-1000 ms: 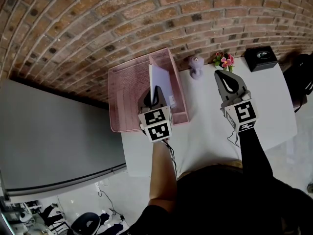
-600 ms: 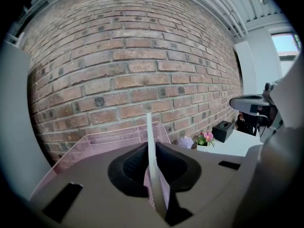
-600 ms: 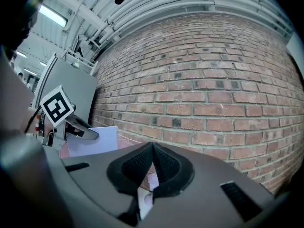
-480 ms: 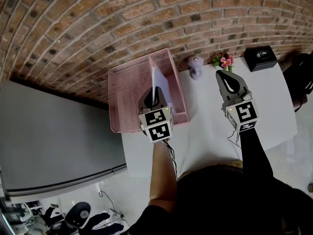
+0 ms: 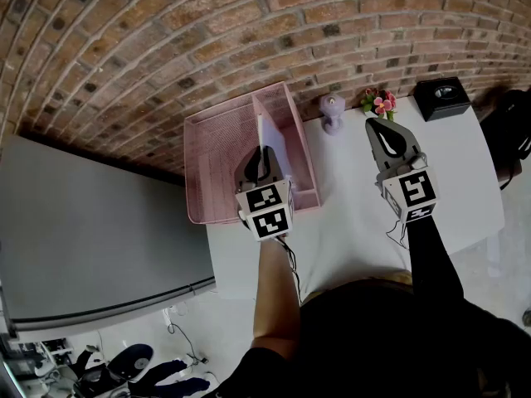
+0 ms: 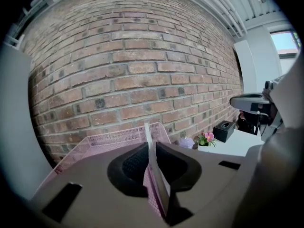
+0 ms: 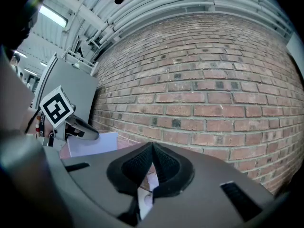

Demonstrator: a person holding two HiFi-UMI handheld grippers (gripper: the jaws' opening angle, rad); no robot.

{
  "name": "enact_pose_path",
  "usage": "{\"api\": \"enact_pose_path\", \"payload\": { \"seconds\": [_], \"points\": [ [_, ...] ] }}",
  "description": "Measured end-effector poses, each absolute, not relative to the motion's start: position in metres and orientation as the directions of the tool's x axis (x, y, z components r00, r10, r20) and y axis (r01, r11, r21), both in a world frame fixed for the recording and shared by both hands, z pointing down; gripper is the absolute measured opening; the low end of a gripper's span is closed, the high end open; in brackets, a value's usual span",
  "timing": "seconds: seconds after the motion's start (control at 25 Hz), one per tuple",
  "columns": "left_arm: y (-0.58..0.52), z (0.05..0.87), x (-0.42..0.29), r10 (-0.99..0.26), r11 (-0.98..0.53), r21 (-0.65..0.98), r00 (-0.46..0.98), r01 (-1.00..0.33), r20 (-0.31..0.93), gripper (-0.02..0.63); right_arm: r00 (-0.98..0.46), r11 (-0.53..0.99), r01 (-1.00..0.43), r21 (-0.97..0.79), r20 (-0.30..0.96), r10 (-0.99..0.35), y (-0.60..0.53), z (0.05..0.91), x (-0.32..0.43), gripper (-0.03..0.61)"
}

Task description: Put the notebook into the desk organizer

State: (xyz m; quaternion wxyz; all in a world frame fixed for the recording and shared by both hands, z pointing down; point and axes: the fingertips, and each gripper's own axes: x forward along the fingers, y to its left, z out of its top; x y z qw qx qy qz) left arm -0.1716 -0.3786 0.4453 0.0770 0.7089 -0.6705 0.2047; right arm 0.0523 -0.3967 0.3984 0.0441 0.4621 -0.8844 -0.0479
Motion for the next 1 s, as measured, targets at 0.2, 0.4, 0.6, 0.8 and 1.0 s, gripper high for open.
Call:
{"api": "enact_pose_path", "payload": {
  "seconds": [0.2, 0.4, 0.6, 0.8, 1.0],
  "points": [
    [-0.3796, 0.4361, -0.1732, -0.935, -0.08, -0.167, 0.016, -0.983, 0.355, 0.108, -0.573, 0.572, -0.811, 0.124, 0.037, -0.819, -0.3957, 0.3975, 0.0511, 0.021],
    [-0.3781, 0.4369, -0.1708, -0.934, -0.088, -0.177, 0.019, -0.98, 0.358, 0.124, -0.575, 0.574, -0.809, 0.124, 0.034, -0.818, -0.3947, 0.3964, 0.0492, 0.021],
    [-0.3779, 0.4387, -0.1682, -0.932, -0.093, -0.179, 0.023, -0.979, 0.363, 0.124, -0.573, 0.572, -0.811, 0.123, 0.035, -0.819, -0.3939, 0.3964, 0.0509, 0.021],
    [-0.3773, 0.441, -0.1664, -0.93, -0.1, -0.179, 0.028, -0.979, 0.366, 0.124, -0.571, 0.57, -0.812, 0.123, 0.031, -0.82, -0.3925, 0.3956, 0.0514, 0.021],
    [-0.3751, 0.4411, -0.1661, -0.93, -0.103, -0.183, 0.029, -0.978, 0.367, 0.124, -0.571, 0.57, -0.813, 0.123, 0.03, -0.821, -0.3892, 0.3952, 0.0508, 0.021]
  ]
}}
